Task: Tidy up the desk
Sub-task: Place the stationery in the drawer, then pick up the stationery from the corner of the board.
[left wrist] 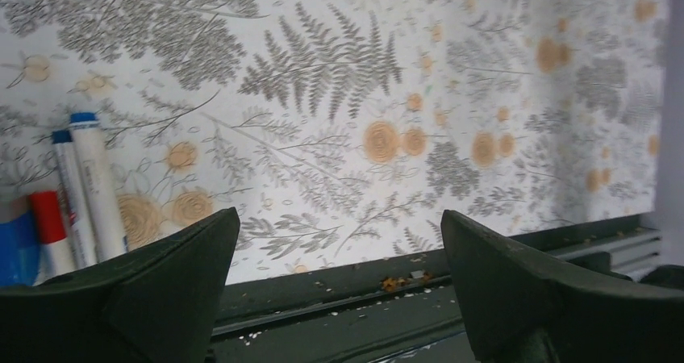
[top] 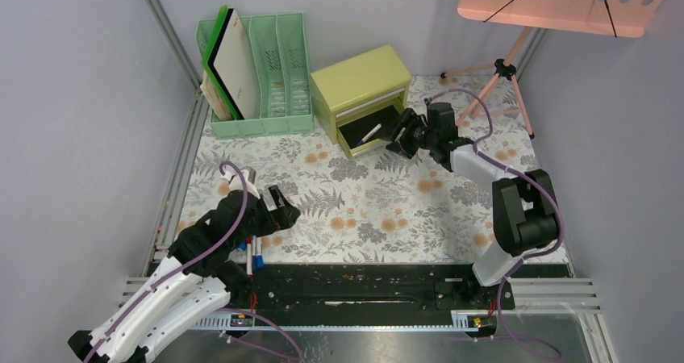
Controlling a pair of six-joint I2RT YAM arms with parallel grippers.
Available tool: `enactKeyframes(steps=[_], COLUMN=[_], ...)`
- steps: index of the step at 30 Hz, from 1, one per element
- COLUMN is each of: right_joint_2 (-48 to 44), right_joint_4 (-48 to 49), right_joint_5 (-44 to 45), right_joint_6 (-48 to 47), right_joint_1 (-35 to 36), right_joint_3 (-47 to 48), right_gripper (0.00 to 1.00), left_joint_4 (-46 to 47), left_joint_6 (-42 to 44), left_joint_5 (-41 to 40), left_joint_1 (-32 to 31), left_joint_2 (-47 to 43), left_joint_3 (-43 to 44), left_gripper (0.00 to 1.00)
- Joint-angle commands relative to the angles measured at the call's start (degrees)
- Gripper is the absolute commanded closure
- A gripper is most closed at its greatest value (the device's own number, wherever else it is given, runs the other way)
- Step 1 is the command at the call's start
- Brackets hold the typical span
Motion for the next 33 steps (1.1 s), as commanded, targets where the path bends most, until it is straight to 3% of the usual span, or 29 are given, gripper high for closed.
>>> enactKeyframes(steps=[1, 21, 29, 33], right_joint_2=[-5.1, -23.8, -28.7, -30.7], right_joint_4=[2.8, -0.1, -4.8, -5.5], right_joint_5=[-2.9, -5.1, -4.9, -4.7], right_joint_6=[-1.9, -5.6, -8.7, -8.5], right_joint_1=[-0.3, -0.3, -0.3, -0.3], right_joint_3=[-6.3, -31.2, -36.3, -38.7], right_gripper=[0.35, 0.35, 0.35, 0.36], left_joint_4=[-3.2, -8.6, -3.1, -0.8], left_joint_6=[-1.1, -6.2, -1.7, 0.3], left_joint_5=[-4.3, -13.6, -9.4, -8.0], left_joint_1=[0.0, 0.4, 7.7, 9.7], left_joint_2=[4.1, 26.0, 29.7, 30.8], left_joint_3=[1.0, 2.6, 0.3, -0.5], left_gripper=[0.01, 0.01, 0.04, 0.10])
